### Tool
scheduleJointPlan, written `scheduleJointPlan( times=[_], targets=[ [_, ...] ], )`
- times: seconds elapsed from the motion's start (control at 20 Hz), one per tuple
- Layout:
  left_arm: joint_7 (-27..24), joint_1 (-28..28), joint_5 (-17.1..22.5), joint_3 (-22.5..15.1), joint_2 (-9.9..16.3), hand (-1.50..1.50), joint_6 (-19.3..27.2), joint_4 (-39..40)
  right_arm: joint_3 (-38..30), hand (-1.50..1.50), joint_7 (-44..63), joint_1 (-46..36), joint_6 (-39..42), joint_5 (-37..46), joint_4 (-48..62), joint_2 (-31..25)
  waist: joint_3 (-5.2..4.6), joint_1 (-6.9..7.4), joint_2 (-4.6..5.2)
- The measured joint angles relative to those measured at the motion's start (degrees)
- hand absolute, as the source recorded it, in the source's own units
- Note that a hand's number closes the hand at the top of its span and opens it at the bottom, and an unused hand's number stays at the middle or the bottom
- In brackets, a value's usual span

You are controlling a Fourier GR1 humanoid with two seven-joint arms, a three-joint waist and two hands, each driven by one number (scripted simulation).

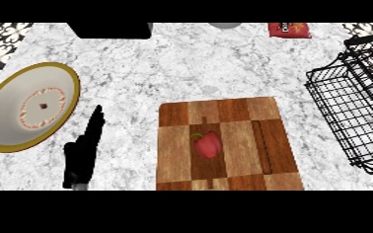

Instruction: Pick the can from the cutting board and place it in the tiered basket

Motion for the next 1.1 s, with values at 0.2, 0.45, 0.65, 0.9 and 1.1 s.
scheduleJointPlan(
  times=[0.2, 0.45, 0.65, 0.9, 1.1],
  targets=[
    [-1.3, -0.2, -0.7, -0.2, -0.7, 0.00, 0.1, 0.9, -0.9, 1.50, -1.4, -0.8, -4.1, 1.7, 6.6, 0.8, 0.11, -0.02, -0.05],
    [0.2, -0.7, -0.8, 0.4, -0.6, 0.00, 0.0, 0.6, -3.5, -1.50, -2.9, -1.3, -12.0, 0.7, 11.4, 4.4, 0.14, -0.07, -0.06],
    [1.2, -0.2, -1.1, 0.3, -0.6, 0.00, 0.3, -0.5, -7.3, -1.50, -4.0, -2.9, -18.4, -3.5, 13.0, 8.0, 0.07, -0.13, -0.01],
    [1.7, -0.3, -0.7, 1.0, -0.5, 0.00, -0.3, -0.5, -11.1, -1.50, -8.8, -4.1, -27.7, -8.8, 15.2, 9.8, -0.02, -0.24, -0.05],
    [1.2, -0.2, -1.0, 1.1, -0.8, 0.00, -0.2, -0.2, -12.7, -1.50, -11.6, -4.7, -34.0, -11.7, 14.6, 10.6, 0.03, -0.32, -0.07]
  ],
)
